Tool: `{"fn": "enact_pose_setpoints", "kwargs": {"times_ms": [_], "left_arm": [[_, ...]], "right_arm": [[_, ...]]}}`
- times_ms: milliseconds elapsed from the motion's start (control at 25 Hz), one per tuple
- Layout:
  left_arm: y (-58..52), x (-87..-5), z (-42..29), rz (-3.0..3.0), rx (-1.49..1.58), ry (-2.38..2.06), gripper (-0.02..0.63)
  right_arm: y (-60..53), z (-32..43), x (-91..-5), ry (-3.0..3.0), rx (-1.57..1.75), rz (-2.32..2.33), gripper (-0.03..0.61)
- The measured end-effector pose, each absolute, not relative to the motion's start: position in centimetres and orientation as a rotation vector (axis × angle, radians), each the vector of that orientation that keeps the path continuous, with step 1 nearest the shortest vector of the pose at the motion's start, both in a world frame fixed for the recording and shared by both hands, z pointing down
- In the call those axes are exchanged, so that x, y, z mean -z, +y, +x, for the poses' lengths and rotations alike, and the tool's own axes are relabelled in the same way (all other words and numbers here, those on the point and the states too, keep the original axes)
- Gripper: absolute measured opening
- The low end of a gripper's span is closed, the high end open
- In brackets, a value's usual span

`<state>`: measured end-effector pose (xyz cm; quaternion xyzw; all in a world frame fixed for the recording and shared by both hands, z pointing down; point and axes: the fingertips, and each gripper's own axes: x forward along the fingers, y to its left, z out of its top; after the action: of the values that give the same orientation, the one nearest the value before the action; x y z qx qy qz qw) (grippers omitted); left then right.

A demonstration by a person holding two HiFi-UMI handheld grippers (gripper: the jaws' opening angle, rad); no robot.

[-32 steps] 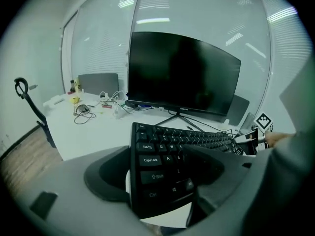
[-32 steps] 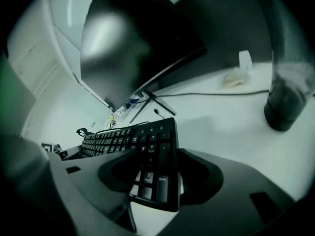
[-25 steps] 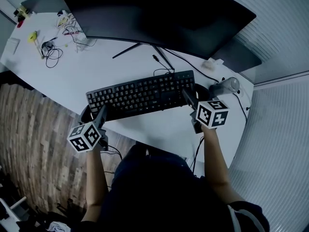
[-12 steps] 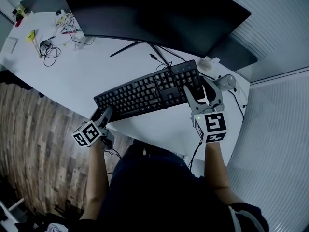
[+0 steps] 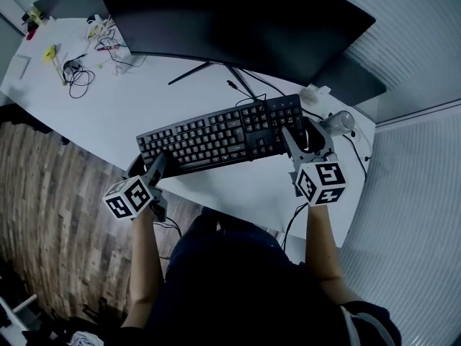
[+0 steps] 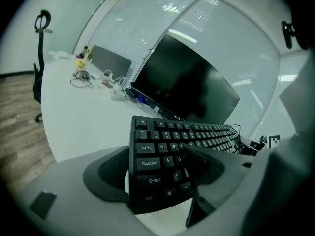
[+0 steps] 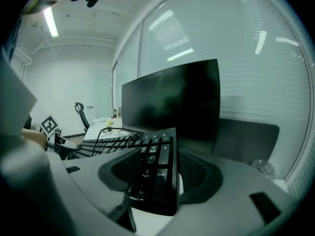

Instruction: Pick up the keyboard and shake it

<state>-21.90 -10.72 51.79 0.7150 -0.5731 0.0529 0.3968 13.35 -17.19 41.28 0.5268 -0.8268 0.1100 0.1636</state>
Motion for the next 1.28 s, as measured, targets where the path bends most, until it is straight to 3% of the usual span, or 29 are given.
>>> {"fn": "enact_pose_setpoints", "kwargs": {"times_ms": [760,1000,1280], "left_arm": [[-12.8,-36.4,-19.5,2.204,-0.58,-1.781,0.356],[-13.0,-38.3,-20.1,2.166,-0.553,-1.757,0.356],[-14.0,-47.4,-20.9,2.027,-0.438,-1.614,0.356]], "right_arm": [[-15.0,14.3,-53.4,-2.495,-1.281,1.544,0.249],[-15.1,14.5,-53.3,-2.471,-1.246,1.549,0.249],[-16.0,16.2,-53.5,-2.345,-0.998,1.572,0.249]]}}
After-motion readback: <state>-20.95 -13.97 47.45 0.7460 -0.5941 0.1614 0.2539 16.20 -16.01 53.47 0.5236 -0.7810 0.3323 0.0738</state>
